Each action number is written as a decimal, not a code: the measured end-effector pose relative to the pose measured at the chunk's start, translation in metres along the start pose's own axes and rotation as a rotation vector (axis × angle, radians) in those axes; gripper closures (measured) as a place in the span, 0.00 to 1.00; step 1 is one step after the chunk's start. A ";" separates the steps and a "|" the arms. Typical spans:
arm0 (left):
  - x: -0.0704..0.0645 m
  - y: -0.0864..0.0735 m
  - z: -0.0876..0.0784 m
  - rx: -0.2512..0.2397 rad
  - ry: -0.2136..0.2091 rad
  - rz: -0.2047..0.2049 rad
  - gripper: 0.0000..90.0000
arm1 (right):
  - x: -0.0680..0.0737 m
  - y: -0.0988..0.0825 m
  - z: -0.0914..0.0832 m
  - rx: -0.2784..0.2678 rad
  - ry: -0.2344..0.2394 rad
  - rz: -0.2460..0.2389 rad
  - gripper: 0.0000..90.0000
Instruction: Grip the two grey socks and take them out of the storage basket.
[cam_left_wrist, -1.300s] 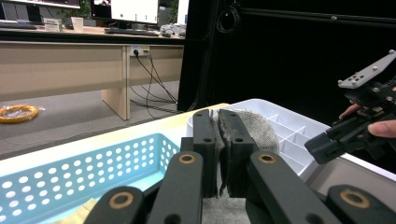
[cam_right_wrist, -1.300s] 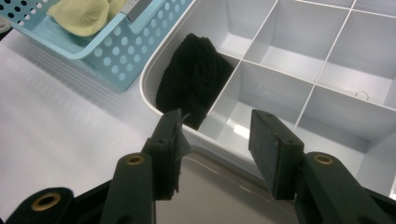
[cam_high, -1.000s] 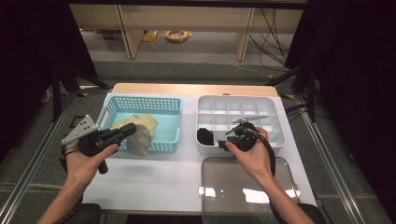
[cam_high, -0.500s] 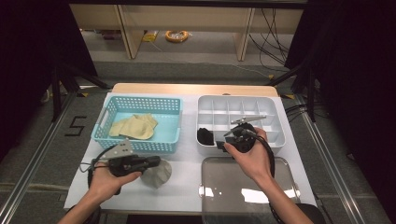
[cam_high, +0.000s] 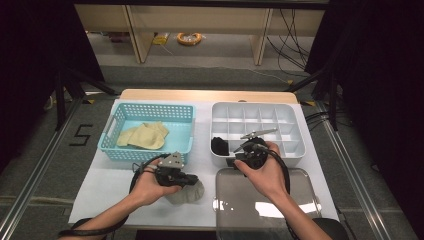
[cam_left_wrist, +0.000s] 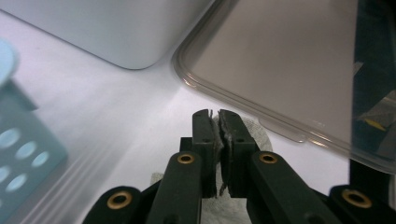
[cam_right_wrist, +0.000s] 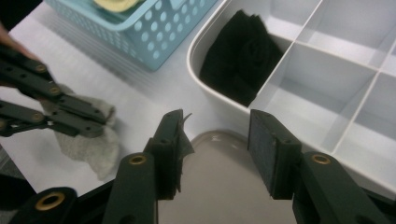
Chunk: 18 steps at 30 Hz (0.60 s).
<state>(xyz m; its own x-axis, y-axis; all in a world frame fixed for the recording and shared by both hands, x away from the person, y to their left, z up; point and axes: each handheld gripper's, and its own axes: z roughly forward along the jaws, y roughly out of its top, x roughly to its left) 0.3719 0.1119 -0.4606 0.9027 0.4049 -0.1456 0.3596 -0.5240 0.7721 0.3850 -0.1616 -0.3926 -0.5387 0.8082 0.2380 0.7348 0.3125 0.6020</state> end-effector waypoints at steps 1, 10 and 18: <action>0.001 0.000 0.003 0.001 -0.002 0.000 0.94 | 0.001 -0.001 0.002 0.004 0.005 -0.001 0.64; 0.006 0.005 -0.009 -0.050 0.053 0.005 0.76 | 0.012 -0.006 0.024 0.089 0.048 -0.047 0.71; 0.015 -0.014 -0.060 -0.096 0.142 -0.100 0.65 | 0.027 -0.007 0.045 0.177 0.084 -0.061 0.78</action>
<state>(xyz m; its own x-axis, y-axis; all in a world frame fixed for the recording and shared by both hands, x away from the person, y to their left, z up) 0.3659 0.1699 -0.4366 0.8187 0.5567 -0.1405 0.4153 -0.4051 0.8145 0.3839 -0.1193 -0.4245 -0.6111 0.7432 0.2724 0.7571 0.4483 0.4753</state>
